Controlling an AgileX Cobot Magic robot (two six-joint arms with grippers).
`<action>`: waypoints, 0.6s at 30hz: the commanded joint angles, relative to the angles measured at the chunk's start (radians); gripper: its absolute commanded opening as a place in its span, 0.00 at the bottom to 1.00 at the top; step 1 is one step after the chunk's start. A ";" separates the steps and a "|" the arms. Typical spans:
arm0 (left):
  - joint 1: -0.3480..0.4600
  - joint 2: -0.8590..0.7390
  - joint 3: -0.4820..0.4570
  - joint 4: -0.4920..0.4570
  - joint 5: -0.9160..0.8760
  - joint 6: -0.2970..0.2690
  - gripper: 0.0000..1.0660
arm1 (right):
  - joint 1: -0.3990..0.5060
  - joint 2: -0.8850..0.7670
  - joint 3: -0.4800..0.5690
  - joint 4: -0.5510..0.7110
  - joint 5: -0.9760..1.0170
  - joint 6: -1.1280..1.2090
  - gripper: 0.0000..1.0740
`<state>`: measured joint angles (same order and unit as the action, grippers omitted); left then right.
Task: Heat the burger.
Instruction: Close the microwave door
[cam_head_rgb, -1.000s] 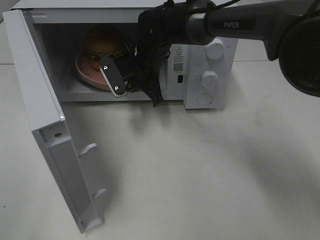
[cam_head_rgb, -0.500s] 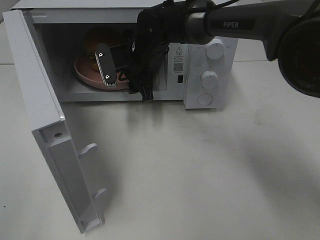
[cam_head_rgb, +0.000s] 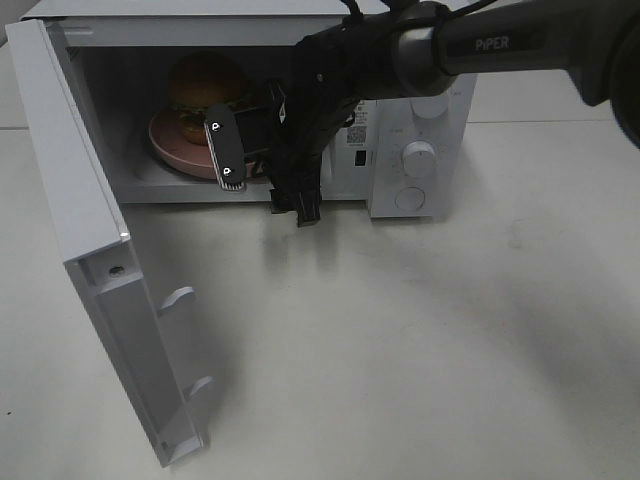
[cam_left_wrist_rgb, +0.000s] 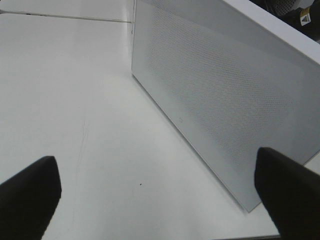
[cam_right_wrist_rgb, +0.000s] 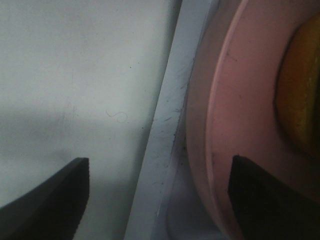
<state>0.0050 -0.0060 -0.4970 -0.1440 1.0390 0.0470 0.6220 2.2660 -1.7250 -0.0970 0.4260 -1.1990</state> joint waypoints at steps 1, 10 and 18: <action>-0.003 -0.019 0.002 -0.005 -0.005 -0.001 0.92 | -0.001 -0.056 0.071 -0.007 -0.050 0.005 0.71; -0.003 -0.019 0.002 -0.005 -0.005 -0.001 0.92 | -0.001 -0.156 0.219 -0.037 -0.082 0.006 0.71; -0.003 -0.019 0.002 -0.005 -0.005 -0.001 0.92 | -0.001 -0.256 0.356 -0.037 -0.128 0.006 0.71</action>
<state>0.0050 -0.0060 -0.4970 -0.1440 1.0390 0.0470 0.6220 2.0270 -1.3750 -0.1290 0.3090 -1.1990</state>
